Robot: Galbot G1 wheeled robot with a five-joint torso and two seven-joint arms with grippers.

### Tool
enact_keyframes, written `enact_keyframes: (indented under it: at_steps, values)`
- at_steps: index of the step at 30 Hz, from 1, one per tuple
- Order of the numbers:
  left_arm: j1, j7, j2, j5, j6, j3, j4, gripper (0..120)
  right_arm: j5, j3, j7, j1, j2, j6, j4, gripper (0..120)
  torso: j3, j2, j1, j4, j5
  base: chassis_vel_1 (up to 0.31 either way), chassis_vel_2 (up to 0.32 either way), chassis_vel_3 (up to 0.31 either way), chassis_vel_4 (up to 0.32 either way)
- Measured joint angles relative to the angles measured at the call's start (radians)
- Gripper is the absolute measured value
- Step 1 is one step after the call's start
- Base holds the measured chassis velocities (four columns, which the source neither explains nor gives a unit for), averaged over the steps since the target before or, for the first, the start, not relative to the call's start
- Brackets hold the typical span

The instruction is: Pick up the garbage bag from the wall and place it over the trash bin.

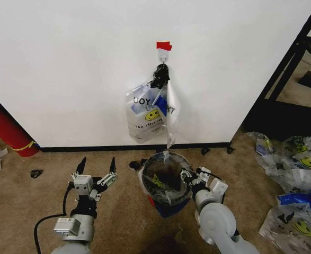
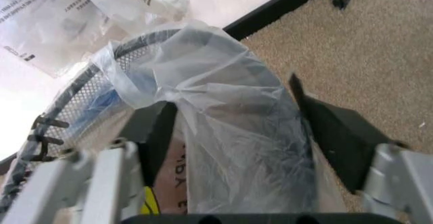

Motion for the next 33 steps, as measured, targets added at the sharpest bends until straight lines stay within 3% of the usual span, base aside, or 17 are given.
enact_keyframes:
  at_steps: [2,3,9,18,20,24,26,30,33]
  values:
    - [-0.002,-0.001,0.003,-0.004,0.002,-0.001,-0.002,100,-0.003,0.001,0.0,-0.004,0.0,0.001,0.005,70,0.0,0.0,0.0,0.0,0.0,0.0,0.0,0.0,0.0]
    - [-0.007,-0.002,0.008,-0.008,0.006,-0.002,-0.003,100,-0.009,0.002,-0.003,-0.011,0.0,0.004,0.012,82,0.0,0.0,0.0,0.0,0.0001,0.0,0.0,0.0,0.0]
    - [-0.029,-0.007,0.016,-0.022,0.026,0.004,-0.009,100,-0.042,0.01,-0.022,-0.038,-0.003,0.026,0.039,98,0.0,0.0,0.0,0.0,0.0,0.0,0.0,0.0,0.0]
    - [-0.04,-0.013,0.017,-0.031,0.041,0.008,-0.01,100,-0.111,0.022,-0.049,-0.084,-0.017,0.056,0.077,100,0.0,0.0,0.0,0.0001,0.0001,0.0,0.0,0.0,0.0]
    - [-0.043,-0.013,0.016,-0.033,0.041,0.006,-0.01,100,-0.231,0.022,-0.107,-0.128,-0.028,0.121,0.096,100,0.0,0.0,0.0,0.0,0.0,0.0,0.0,0.0,0.0]
    - [-0.04,-0.008,-0.001,-0.017,0.024,0.012,0.016,100,-0.498,0.068,-0.211,-0.236,-0.03,0.358,0.116,100,0.0,0.0,0.0,0.0,-0.0001,0.0,0.0,0.0,0.0]
    - [-0.04,-0.006,-0.006,-0.016,0.021,0.015,0.021,100,-0.532,0.084,-0.225,-0.254,-0.025,0.397,0.118,100,0.0,0.0,0.0,0.0002,0.0001,0.0,0.0,0.0,0.0]
    - [-0.042,0.005,-0.05,0.015,0.007,0.046,0.041,100,-0.661,0.233,-0.346,-0.42,0.019,0.624,0.163,100,0.0,0.0,0.0,-0.0004,-0.0001,0.0,0.0,0.0,0.0]
    - [-0.039,0.01,-0.066,0.028,0.003,0.057,0.041,100,-0.701,0.274,-0.369,-0.478,0.036,0.694,0.176,100,0.0,0.0,0.0,-0.0003,0.0,0.0,0.0,0.0,0.0]
